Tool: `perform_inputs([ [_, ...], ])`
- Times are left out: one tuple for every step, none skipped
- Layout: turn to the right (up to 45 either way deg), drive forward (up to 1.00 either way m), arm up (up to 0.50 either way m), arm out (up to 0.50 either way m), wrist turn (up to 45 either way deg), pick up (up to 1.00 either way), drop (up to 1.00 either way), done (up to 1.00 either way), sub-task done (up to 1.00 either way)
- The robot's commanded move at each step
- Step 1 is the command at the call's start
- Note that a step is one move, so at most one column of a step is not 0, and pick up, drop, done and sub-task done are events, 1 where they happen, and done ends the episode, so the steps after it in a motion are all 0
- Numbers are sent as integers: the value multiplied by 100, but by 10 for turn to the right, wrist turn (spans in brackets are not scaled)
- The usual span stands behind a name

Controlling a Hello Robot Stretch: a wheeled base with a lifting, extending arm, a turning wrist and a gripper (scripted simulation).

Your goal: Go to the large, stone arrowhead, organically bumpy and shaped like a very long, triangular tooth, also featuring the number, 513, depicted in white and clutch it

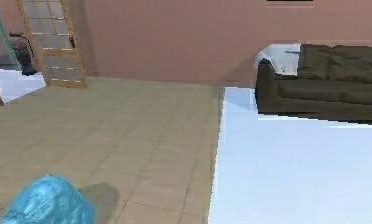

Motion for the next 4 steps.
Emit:
perform_inputs([
  [0,100,0,0,0,0,0,0,0],
  [-270,0,0,0,0,0,0,0,0],
  [0,70,0,0,0,0,0,0,0],
  [-270,0,0,0,0,0,0,0,0],
])
